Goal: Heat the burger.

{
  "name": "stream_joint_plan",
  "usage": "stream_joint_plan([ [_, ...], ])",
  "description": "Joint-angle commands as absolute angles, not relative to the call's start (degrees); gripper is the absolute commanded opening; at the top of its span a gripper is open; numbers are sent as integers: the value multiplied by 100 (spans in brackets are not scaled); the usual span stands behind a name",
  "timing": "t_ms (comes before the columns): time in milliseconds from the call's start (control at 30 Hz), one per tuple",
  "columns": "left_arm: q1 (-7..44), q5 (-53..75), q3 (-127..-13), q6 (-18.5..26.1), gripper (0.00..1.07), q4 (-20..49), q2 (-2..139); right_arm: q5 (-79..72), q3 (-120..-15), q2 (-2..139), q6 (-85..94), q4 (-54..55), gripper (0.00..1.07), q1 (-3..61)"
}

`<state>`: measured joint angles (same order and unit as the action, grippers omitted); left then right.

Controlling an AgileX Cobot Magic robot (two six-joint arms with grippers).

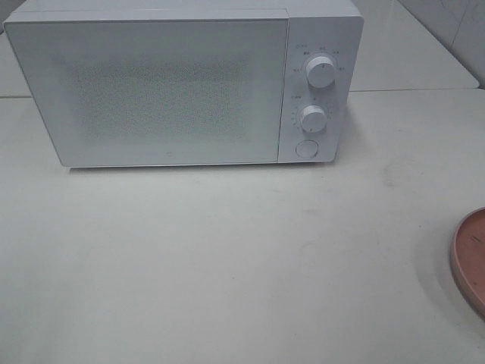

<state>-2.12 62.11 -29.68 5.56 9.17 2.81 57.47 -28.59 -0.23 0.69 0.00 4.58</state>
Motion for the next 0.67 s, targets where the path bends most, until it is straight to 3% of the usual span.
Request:
stream_joint_plan([
  [33, -229, 6148, -2968, 527, 99, 928, -212, 5712, -2842, -178, 69, 0, 75, 407],
  [667, -229, 6148, -2962, 527, 99, 940, -166, 5712, -2842, -160, 69, 0, 75, 407],
])
